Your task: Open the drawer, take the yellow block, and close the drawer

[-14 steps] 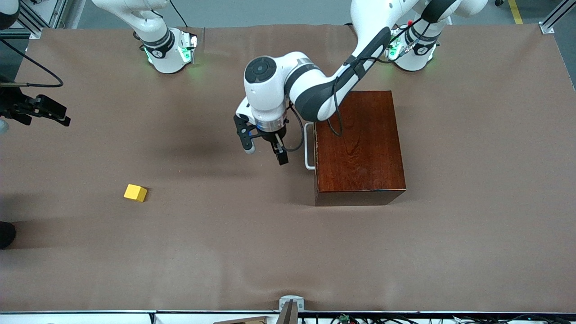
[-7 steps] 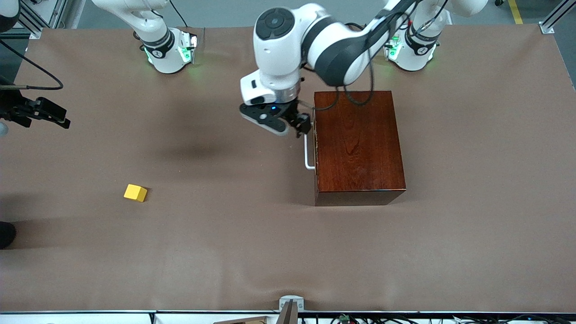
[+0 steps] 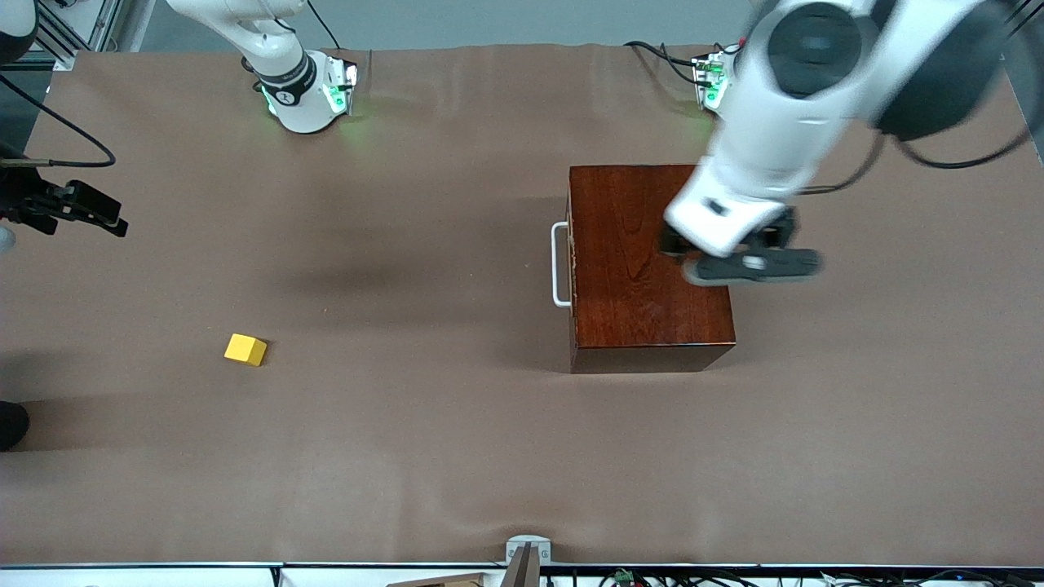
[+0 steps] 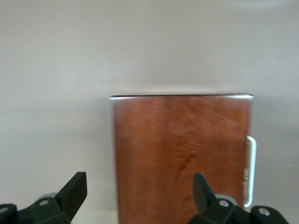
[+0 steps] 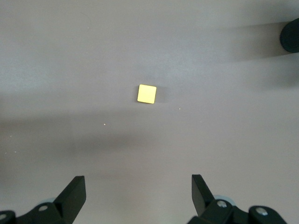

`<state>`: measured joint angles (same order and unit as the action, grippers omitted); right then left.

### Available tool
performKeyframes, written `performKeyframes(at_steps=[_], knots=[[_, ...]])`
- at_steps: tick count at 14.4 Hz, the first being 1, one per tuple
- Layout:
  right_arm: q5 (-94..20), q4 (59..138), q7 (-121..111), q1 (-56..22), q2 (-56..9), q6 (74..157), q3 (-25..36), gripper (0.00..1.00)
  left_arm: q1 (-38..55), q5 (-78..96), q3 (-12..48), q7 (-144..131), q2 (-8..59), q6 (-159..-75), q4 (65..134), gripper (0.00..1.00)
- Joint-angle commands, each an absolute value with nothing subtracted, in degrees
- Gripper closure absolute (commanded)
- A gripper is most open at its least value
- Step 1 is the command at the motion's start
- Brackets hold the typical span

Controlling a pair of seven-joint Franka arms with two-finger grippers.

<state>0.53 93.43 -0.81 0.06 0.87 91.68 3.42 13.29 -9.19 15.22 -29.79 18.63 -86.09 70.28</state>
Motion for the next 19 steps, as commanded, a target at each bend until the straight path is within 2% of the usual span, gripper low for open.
performKeyframes(at_steps=[1,4,6,8,11,19], knots=[[1.0,91.7,-0.2,0.3,-0.4,91.1,3.0,0.0,5.6,-4.8,15.9,-27.9,16.0,-85.1,72.9,0.0],[1.0,91.7,-0.2,0.3,-0.4,91.1,3.0,0.0,-0.2,-0.9,13.1,-12.6,15.4,-82.8,73.0,0.0],[1.0,91.7,-0.2,0.4,-0.4,91.0,3.0,0.0,1.4,3.1,4.2,-7.7,13.2,-82.4,74.3,0.0],[1.0,91.7,-0.2,0.4,-0.4,90.9,3.0,0.0,2.8,3.4,0.3,-7.3,7.9,-82.9,79.9,0.0],[1.1,91.7,-0.2,0.4,-0.4,90.8,3.0,0.0,2.8,2.9,0.0,-5.5,2.2,-85.5,86.6,0.0],[1.1,91.7,-0.3,0.6,-0.5,90.6,3.0,0.0,2.7,2.3,1.0,0.1,0.8,-86.5,87.3,0.0]])
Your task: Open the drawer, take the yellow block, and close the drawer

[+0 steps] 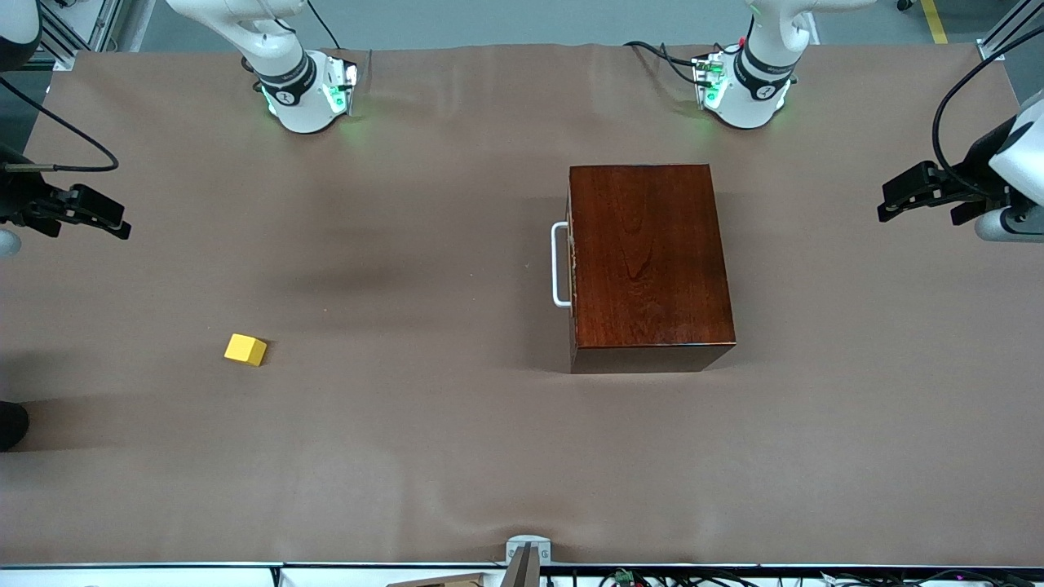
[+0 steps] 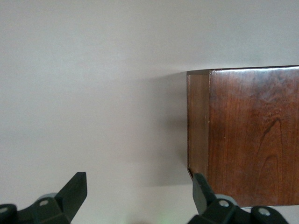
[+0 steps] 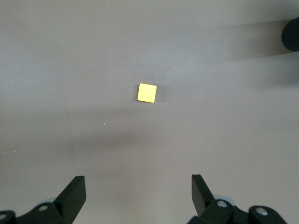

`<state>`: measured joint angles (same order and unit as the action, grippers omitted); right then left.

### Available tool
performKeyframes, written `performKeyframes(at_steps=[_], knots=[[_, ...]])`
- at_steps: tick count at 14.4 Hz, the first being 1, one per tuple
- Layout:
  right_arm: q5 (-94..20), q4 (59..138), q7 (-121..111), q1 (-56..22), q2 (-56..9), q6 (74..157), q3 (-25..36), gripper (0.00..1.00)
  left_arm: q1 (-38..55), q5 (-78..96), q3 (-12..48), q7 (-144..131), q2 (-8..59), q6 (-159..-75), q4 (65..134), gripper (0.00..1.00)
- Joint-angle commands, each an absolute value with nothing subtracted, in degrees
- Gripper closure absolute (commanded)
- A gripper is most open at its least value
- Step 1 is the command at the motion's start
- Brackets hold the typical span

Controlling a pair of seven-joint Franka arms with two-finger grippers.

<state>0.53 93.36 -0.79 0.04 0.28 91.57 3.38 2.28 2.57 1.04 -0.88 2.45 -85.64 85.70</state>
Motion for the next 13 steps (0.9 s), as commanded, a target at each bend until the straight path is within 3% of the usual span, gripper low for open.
performKeyframes(at_steps=[1,13], knots=[[1.1,91.7,-0.3,0.4,-0.5,90.6,3.0,0.0,2.7,2.3,1.1,-0.6,0.7,-86.2,87.2,0.0],[1.1,91.1,-0.4,0.3,-1.2,90.5,3.0,0.0,2.6,-1.8,2.1,-1.4,1.1,-86.1,87.1,0.0]])
